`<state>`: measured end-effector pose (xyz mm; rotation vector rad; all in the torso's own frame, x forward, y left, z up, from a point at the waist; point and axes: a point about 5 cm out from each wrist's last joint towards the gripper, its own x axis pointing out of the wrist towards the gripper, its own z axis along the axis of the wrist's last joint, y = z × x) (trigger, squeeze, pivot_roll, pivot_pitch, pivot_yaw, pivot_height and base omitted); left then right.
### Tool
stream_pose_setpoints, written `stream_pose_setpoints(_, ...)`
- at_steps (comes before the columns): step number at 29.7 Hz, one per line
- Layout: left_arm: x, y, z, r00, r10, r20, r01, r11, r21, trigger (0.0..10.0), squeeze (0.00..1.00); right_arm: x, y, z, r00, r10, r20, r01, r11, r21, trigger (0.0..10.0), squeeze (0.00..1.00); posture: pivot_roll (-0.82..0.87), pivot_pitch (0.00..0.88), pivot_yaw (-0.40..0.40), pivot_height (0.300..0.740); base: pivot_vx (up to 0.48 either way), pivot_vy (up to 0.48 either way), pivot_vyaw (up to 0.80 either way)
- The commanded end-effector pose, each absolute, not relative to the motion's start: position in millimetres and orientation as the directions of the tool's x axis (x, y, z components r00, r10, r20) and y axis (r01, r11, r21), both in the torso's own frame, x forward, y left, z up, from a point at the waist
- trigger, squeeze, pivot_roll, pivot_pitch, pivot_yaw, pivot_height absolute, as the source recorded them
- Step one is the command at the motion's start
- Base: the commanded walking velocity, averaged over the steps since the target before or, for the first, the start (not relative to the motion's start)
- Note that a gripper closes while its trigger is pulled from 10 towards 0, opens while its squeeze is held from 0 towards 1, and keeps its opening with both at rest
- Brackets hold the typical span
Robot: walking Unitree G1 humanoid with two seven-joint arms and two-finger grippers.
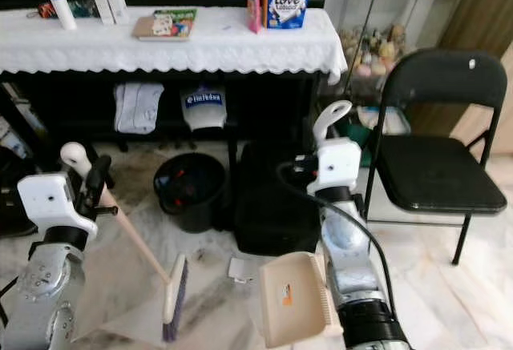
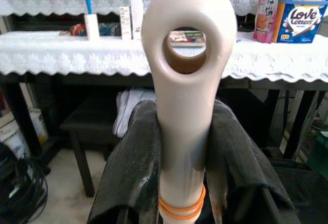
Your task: Sweep floor
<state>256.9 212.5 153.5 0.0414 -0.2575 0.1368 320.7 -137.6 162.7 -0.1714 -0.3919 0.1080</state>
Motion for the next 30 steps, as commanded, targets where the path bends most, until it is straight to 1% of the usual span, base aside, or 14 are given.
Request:
stream_pose_setpoints(1,257.2,210.5,164.5,0.946,0.114,0.305,-0.132,0.991,0.037,10.0,0.0,320.1,-141.5,171.5,0.904,0.12,0.409,-0.055,0.984,-0.167,10.0,0.0,0.01,0.061,0.031,0.74,0.341,0.0,0.0)
stream_pose_setpoints(18,252.5,214.9,162.6,0.948,0.115,0.296,-0.136,0.99,0.049,10.0,0.0,317.4,-143.6,168.2,0.907,0.112,0.405,-0.047,0.985,-0.169,10.0,0.0,0.01,0.043,0.033,0.74,0.338,0.0,0.0)
stream_pose_setpoints(25,255.3,216.4,158.0,0.956,0.106,0.274,-0.122,0.992,0.043,10.0,0.0,314.2,-149.2,153.0,0.927,0.081,0.366,-0.016,0.984,-0.177,10.0,0.0,0.0,0.045,0.039,0.74,0.0,0.0,0.0)
stream_pose_setpoints(30,254.7,219.1,151.8,0.96,0.121,0.254,-0.132,0.991,0.027,10.0,0.0,311.3,-158.3,141.9,0.938,0.024,0.346,0.04,0.984,-0.176,10.0,0.0,0.0,0.048,0.041,0.74,0.0,0.0,0.0)
